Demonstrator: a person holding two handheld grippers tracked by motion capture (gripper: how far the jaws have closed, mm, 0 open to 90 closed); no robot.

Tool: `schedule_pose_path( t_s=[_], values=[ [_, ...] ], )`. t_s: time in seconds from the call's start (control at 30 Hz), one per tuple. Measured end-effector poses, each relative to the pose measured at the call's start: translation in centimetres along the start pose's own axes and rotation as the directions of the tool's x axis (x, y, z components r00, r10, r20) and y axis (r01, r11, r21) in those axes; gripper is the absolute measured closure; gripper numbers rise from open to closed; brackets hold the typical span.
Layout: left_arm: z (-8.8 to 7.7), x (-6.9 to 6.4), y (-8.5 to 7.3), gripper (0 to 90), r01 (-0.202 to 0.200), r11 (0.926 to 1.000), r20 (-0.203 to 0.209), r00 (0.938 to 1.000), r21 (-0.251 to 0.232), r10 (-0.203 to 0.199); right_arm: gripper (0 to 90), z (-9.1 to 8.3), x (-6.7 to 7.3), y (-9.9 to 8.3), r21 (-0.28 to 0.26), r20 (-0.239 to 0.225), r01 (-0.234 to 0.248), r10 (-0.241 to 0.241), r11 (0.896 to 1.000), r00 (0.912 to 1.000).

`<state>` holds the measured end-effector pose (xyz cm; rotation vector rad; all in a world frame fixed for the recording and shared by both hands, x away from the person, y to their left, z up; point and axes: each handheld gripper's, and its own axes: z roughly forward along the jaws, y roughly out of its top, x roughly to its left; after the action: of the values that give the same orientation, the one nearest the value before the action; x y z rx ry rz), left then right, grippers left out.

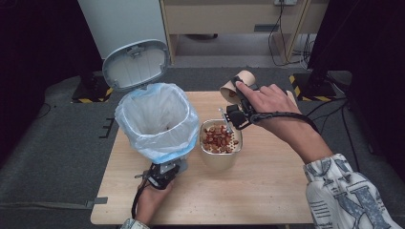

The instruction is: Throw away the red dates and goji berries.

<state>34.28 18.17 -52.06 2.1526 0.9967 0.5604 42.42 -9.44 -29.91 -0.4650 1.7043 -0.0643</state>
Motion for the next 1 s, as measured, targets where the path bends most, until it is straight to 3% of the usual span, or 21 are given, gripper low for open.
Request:
schedule_pose_path(
  t_s=[0.9, 1.0],
  values=[
    [0.0, 0.0, 0.0, 89.5, 0.001, 1.0, 0.0, 1.0, 0.0, -0.001, 37.3, 0.0, -0.1, 0.1, 0.017, 0.009, 0.025, -0.025, 1.0, 0.9996],
    [0.0, 0.0, 0.0, 89.5, 0.001, 1.0, 0.0, 1.0, 0.001, -0.001, 38.2, 0.7, 0.8, 1.1, 0.045, 0.025, 0.067, -0.068, 0.997, 0.9974]
  ],
)
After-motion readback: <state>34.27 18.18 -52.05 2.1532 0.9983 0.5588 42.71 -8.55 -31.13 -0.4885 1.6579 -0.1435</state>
